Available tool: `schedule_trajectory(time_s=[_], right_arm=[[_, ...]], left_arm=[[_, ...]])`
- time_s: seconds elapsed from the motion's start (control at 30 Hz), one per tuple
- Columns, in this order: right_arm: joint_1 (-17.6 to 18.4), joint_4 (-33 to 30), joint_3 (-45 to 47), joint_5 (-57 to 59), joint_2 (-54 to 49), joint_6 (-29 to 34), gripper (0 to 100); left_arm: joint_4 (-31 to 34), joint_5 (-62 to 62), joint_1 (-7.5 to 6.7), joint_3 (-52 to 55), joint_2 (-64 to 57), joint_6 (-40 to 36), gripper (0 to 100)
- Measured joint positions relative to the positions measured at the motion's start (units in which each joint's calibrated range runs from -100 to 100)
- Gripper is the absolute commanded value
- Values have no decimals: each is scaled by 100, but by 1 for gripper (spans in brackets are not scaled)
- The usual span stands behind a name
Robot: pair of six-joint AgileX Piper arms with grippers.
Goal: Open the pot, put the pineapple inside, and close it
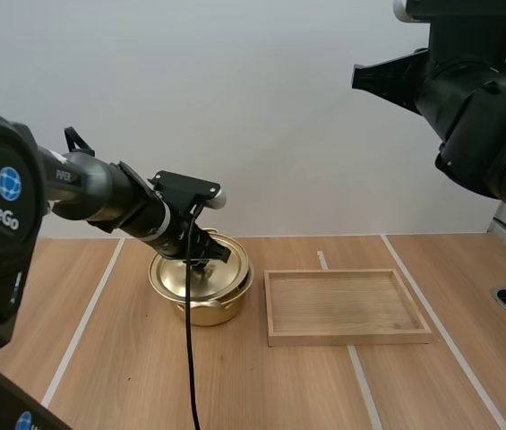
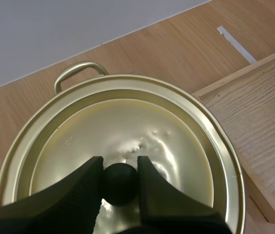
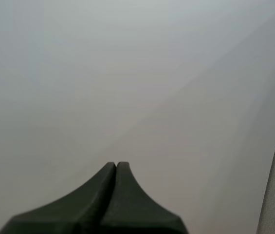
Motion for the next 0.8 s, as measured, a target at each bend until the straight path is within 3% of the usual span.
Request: schedule_trajectory(time_s=[0.8], right_arm=[[0, 0, 0, 0, 0, 0, 0]], left_arm=[[-540, -38, 0, 0, 396, 483, 0]])
